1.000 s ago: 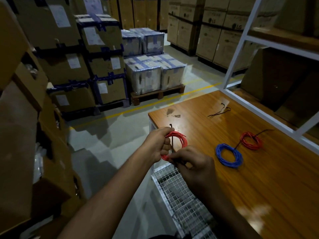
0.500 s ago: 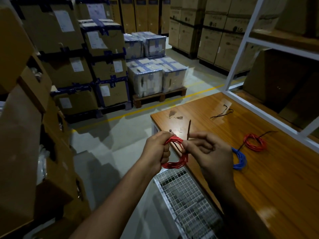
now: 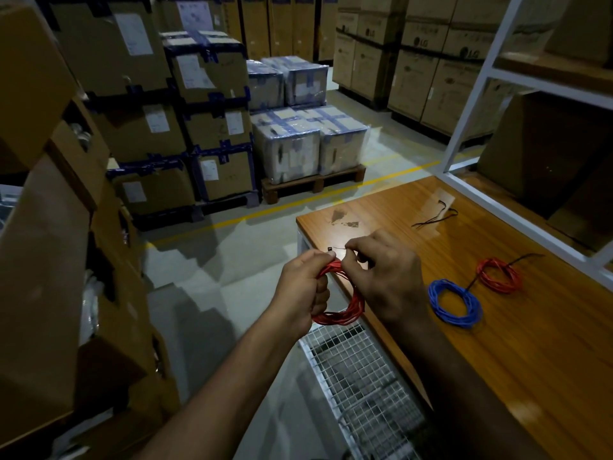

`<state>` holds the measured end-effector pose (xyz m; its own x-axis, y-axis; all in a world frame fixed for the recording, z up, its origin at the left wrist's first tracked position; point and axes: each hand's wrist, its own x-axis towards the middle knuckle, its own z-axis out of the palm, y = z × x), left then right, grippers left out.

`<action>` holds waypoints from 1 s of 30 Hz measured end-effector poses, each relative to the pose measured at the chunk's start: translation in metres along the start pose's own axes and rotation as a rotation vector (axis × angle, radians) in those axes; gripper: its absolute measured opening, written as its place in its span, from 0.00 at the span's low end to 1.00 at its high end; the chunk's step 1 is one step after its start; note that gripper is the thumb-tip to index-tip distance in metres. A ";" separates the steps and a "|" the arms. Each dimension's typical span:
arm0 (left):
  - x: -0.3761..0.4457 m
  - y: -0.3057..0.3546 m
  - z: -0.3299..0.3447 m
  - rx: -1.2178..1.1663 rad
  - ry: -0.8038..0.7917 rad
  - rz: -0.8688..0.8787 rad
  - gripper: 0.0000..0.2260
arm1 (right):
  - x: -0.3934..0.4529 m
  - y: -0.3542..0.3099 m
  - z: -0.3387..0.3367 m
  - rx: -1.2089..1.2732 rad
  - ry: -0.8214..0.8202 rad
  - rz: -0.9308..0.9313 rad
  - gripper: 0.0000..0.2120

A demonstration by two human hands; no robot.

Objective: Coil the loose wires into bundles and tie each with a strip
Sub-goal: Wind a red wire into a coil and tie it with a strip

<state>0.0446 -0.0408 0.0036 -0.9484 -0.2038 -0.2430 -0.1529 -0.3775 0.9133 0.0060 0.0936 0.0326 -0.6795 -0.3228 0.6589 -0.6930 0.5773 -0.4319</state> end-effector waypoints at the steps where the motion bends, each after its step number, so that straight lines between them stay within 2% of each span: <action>1: 0.000 0.000 0.000 0.000 0.004 -0.002 0.09 | 0.001 -0.001 0.001 -0.009 0.002 -0.016 0.01; 13: 0.006 0.006 -0.004 0.010 0.047 -0.020 0.11 | 0.008 -0.002 0.010 -0.026 0.014 -0.083 0.02; 23: 0.003 0.011 -0.006 0.109 0.079 0.048 0.10 | 0.012 0.000 0.015 -0.022 -0.017 -0.078 0.02; 30: 0.003 0.013 -0.008 0.066 0.091 0.007 0.08 | 0.012 -0.005 0.016 -0.019 0.032 -0.090 0.01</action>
<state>0.0422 -0.0541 0.0122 -0.9207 -0.2884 -0.2629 -0.1677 -0.3160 0.9338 -0.0027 0.0745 0.0328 -0.6061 -0.3502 0.7142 -0.7462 0.5612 -0.3581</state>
